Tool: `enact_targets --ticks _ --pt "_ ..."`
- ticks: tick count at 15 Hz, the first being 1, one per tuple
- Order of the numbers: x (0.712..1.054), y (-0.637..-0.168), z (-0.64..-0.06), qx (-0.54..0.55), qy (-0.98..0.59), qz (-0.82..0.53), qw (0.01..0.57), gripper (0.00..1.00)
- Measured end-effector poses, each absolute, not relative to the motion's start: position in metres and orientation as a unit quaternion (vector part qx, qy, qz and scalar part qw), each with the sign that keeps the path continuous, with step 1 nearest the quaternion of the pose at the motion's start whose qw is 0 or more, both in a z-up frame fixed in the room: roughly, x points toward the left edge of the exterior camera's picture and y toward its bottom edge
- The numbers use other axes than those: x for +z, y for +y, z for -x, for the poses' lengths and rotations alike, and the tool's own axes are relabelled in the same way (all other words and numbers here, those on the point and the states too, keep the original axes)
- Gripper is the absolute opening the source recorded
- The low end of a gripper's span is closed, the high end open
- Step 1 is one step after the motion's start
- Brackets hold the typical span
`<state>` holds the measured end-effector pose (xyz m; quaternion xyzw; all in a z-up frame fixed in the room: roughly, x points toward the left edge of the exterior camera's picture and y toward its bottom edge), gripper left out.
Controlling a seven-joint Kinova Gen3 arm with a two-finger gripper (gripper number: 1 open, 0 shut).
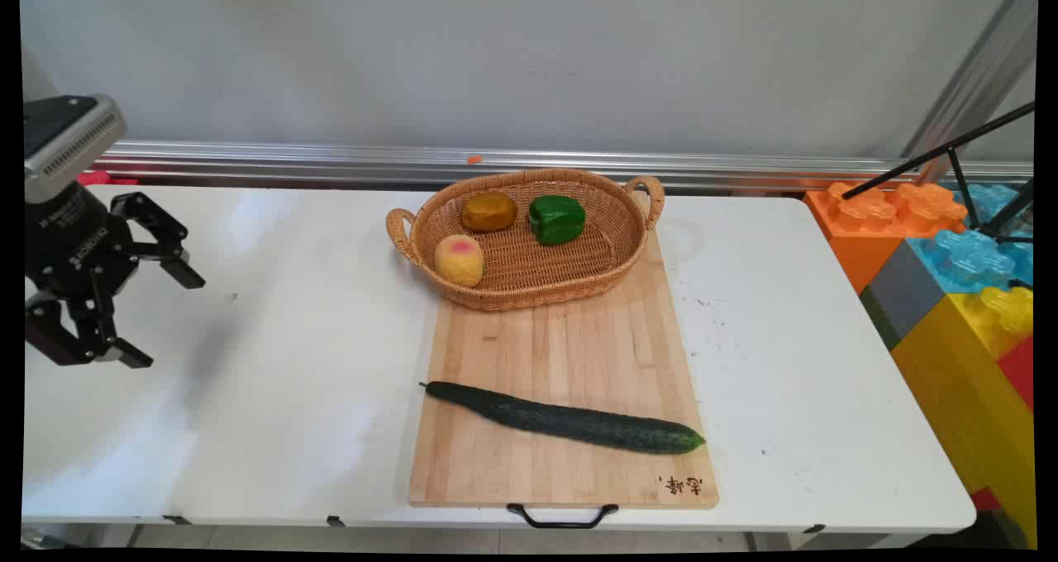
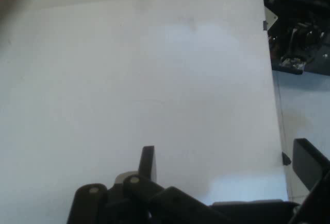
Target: Pick up the cucumber from the cutting board
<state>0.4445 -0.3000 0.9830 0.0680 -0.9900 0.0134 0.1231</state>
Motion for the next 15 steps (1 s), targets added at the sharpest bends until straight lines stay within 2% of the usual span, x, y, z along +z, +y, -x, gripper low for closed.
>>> enact_targets --ticks 7,15 --pt "0.972 -0.308 -0.437 0.009 -0.978 -0.102 0.183 1.00" --pt "0.968 -0.349 -0.364 0.008 -0.948 -0.131 0.290 1.00"
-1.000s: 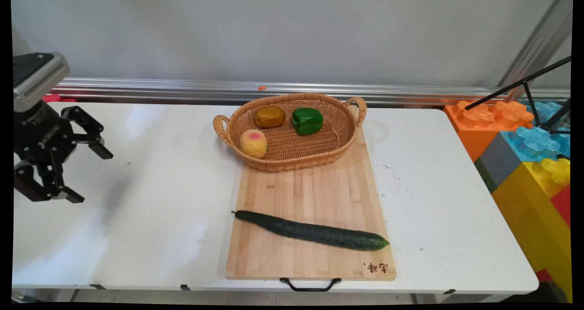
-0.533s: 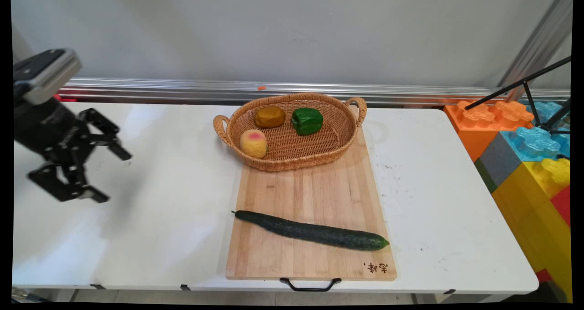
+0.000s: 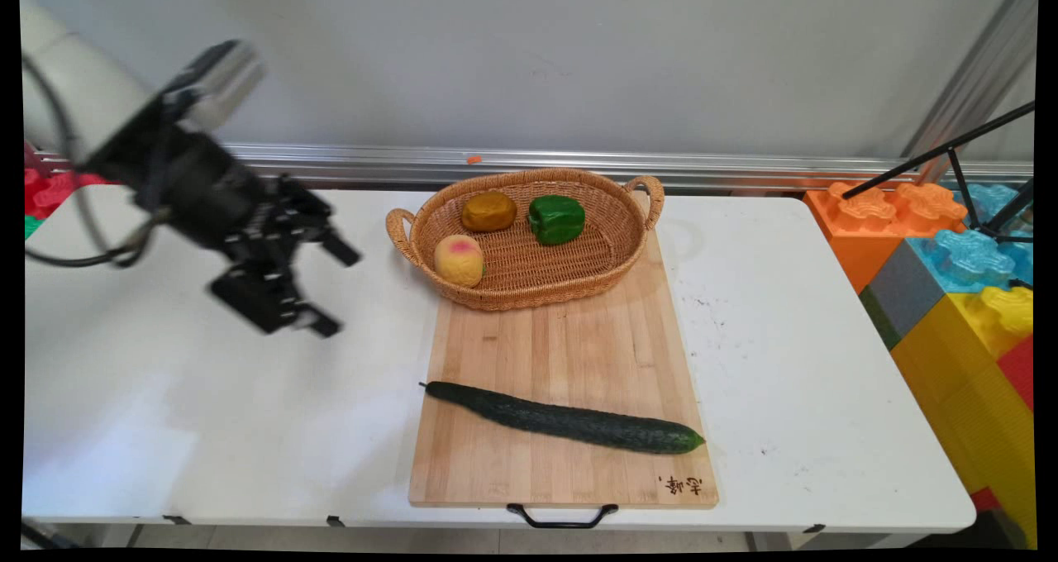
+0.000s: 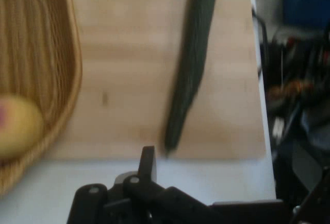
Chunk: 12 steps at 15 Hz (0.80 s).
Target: Pick up the cucumber from the cutting board
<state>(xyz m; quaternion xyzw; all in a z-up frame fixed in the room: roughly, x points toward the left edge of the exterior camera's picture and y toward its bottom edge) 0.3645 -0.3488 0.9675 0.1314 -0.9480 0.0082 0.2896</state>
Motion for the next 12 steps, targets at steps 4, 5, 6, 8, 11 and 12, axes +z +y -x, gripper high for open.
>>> enact_targets --ticks 4,5,6,8,11,12 --pt "0.948 -0.379 -0.312 -0.011 -0.939 -0.107 0.326 1.00" --pt "0.941 -0.385 -0.298 -0.016 -0.939 -0.095 0.332 1.00" --pt "0.933 -0.390 -0.285 -0.021 -0.938 -0.081 0.335 1.00" --pt "0.916 -0.396 -0.262 -0.026 -0.939 -0.057 0.337 1.00" --pt "0.885 -0.398 -0.232 -0.029 -0.943 -0.032 0.330 1.00" --pt "0.873 -0.398 -0.224 -0.029 -0.945 -0.026 0.326 1.00"
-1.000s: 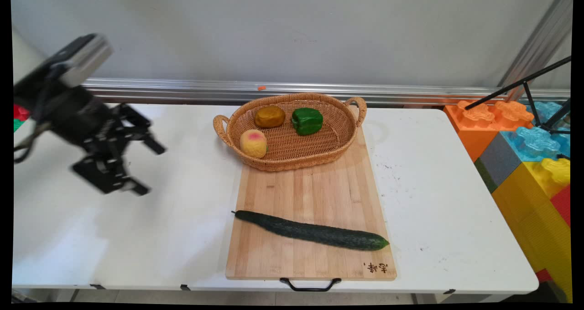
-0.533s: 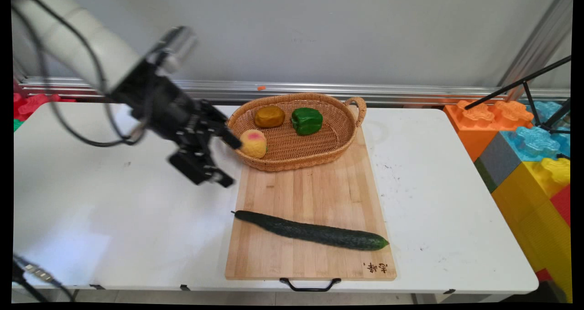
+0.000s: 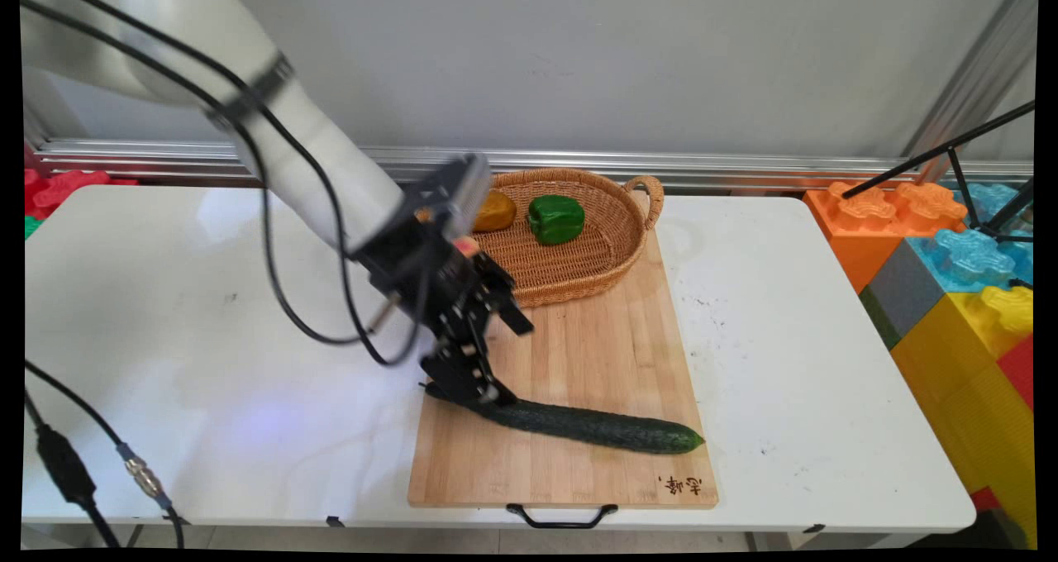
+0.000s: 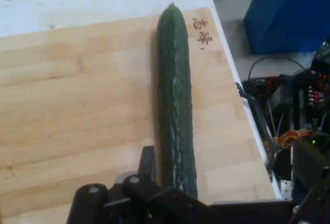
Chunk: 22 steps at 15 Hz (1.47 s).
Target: Pick up the cucumber from the cutting board
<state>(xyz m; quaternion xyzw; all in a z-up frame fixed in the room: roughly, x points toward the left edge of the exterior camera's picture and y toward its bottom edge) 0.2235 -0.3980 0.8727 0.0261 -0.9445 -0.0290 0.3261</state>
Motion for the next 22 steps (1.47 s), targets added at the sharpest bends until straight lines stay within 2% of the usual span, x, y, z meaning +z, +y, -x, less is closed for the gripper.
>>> enact_targets --ticks 7,21,22 --pt "0.809 -0.399 -0.178 -0.024 -0.953 -0.011 0.302 1.00" --pt "0.757 -0.405 -0.148 -0.005 -0.959 -0.012 0.284 1.00" --pt "0.756 -0.405 -0.147 -0.004 -0.959 -0.011 0.285 0.00"
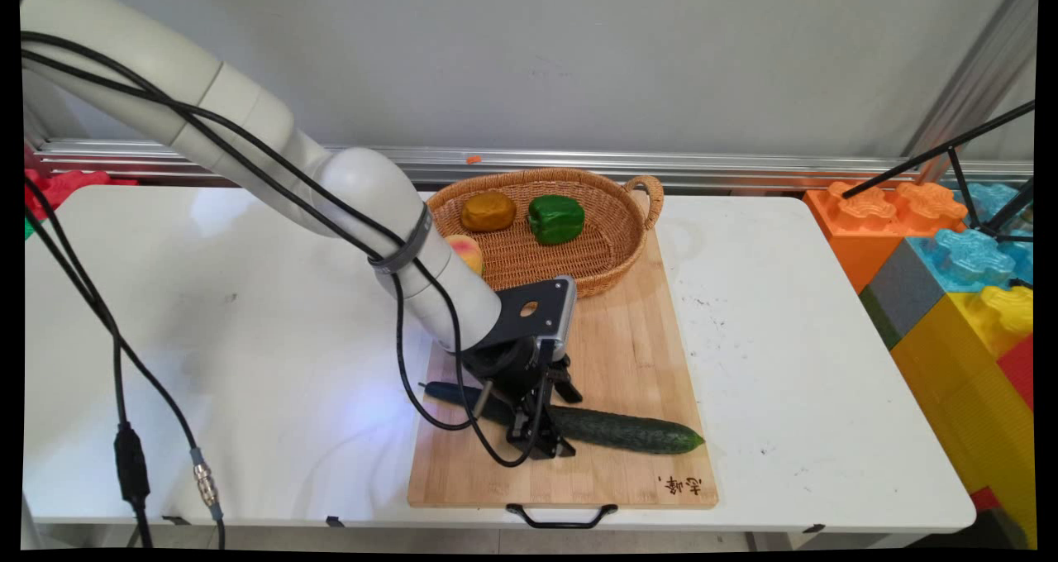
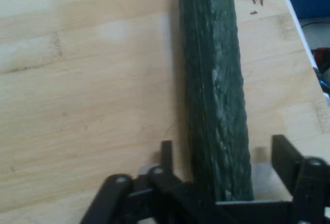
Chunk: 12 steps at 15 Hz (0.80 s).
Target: Pick up the cucumber from the cutting board, then place the picked object in the vegetable basket
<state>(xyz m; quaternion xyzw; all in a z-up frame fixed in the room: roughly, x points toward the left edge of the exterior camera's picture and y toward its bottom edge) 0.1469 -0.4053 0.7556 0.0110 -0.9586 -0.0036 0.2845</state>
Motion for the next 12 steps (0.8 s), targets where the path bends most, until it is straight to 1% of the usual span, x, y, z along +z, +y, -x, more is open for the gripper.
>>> enact_targets --ticks 4,7,10,12 --pt "0.753 -0.408 -0.145 0.001 -0.959 -0.013 0.282 0.00" --pt "0.757 -0.408 -0.145 -0.003 -0.958 -0.016 0.285 0.00" --pt "0.777 -0.410 -0.142 -0.015 -0.953 -0.019 0.302 0.00" --pt "0.798 -0.415 -0.141 -0.018 -0.950 -0.019 0.310 0.00"
